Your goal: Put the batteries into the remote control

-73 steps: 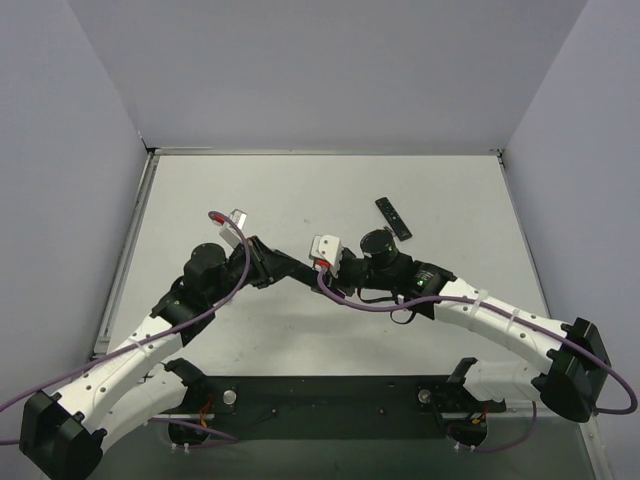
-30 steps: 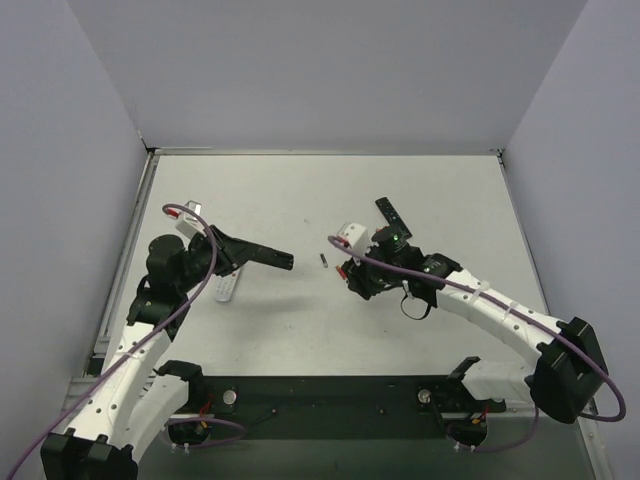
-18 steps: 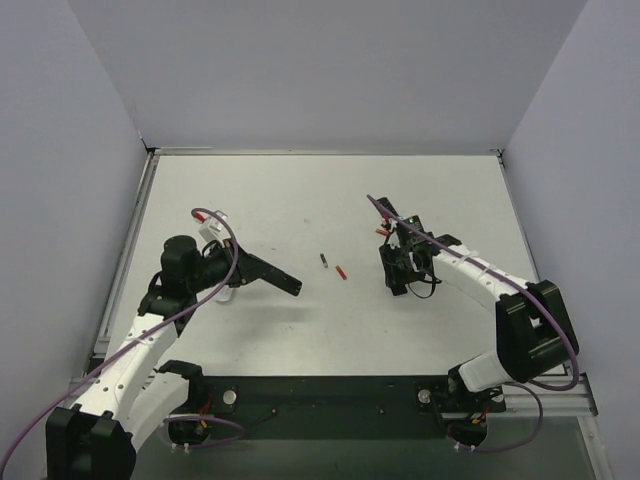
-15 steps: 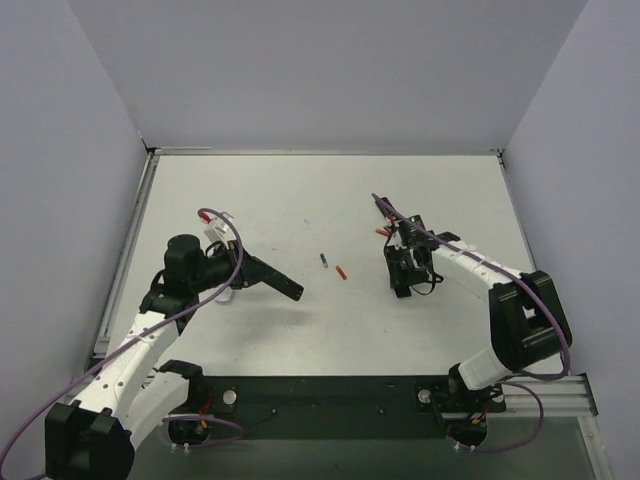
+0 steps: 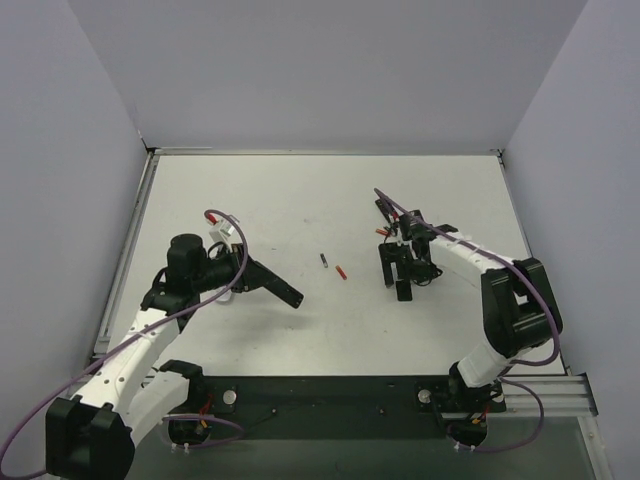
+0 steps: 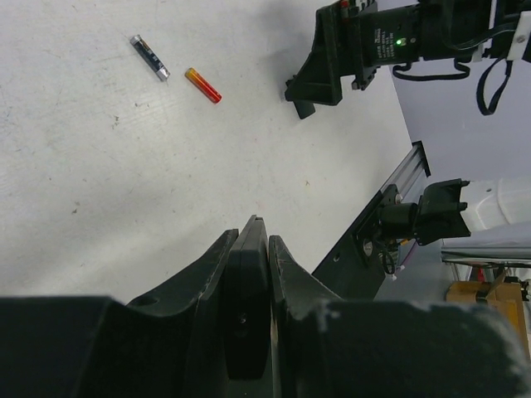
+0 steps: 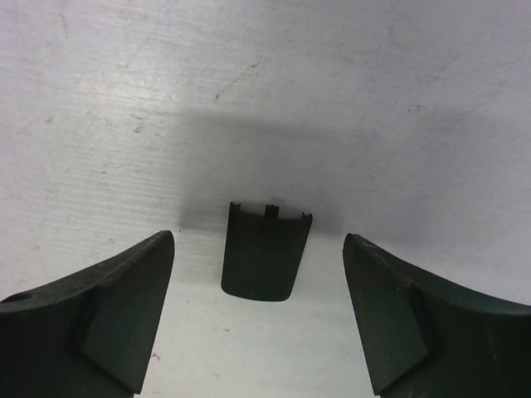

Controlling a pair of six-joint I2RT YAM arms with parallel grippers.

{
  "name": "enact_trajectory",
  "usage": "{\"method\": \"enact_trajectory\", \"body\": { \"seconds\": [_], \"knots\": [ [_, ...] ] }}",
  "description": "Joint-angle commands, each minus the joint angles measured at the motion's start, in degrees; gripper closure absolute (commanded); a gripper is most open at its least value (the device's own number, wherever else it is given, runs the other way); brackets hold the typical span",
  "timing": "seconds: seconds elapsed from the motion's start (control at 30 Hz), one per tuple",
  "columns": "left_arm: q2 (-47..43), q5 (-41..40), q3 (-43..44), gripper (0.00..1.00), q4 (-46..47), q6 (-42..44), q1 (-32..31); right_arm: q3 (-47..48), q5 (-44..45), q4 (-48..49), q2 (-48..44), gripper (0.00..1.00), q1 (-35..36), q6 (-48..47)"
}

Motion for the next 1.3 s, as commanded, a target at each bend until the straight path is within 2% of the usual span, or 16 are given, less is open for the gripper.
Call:
{"method": "enact_trajectory", "body": {
  "seconds": [0.0, 0.07, 0.2, 0.3, 0.43, 0.6, 0.73, 0.77, 0.87, 1.07, 1.27],
  "knots": [
    [0.9, 1.1, 4.2, 1.00, -1.4, 2.2, 0.5, 0.6, -0.3, -0.1, -8.8, 0.18, -0.1, -0.4],
    [1.8, 0.9, 5.8, 1.00, -3.0, 2.6, 0.7, 0.1, -1.6, 2.4, -13.5, 0.15, -0.2, -0.4],
    [3.4, 0.8, 8.4, 1.00, -6.2, 4.6, 1.4, -1.5, -3.6, 14.3, -19.9, 0.00, -0.4, 4.7],
    [4.6, 1.1, 9.4, 1.00, -7.7, 6.6, 1.8, -1.0, -8.7, 18.2, -20.8, 0.00, -0.7, 3.5],
    [7.4, 4.8, 10.3, 1.00, -7.6, 9.2, 3.2, 1.8, -10.7, 18.3, -18.0, 0.01, -0.6, 1.0],
    [10.3, 12.6, 9.9, 1.00, -2.3, 9.7, 4.9, 6.3, -16.7, 13.8, -12.5, 0.15, 1.9, -3.1],
    [10.3, 17.3, 6.9, 1.00, 3.6, 7.5, 7.8, 8.6, -13.3, 9.3, -7.5, 0.27, 7.8, -6.0],
    [9.7, 17.7, 5.7, 1.00, 3.9, 7.4, 8.7, 9.2, -12.5, 8.0, -6.7, 0.33, 8.7, -6.3],
    [8.7, 18.0, 5.3, 1.00, 3.7, 8.7, 8.9, 9.8, -10.5, 7.0, -3.7, 0.42, 12.5, -6.0],
    [7.7, 19.0, 4.8, 1.00, 4.4, 9.1, 8.9, 11.8, -10.8, 5.9, 1.7, 0.62, 14.6, -4.6],
    [7.8, 19.4, 4.1, 1.00, 4.9, 8.6, 9.0, 12.3, -9.7, 6.2, 4.7, 0.65, 17.3, -3.5]
  ]
}}
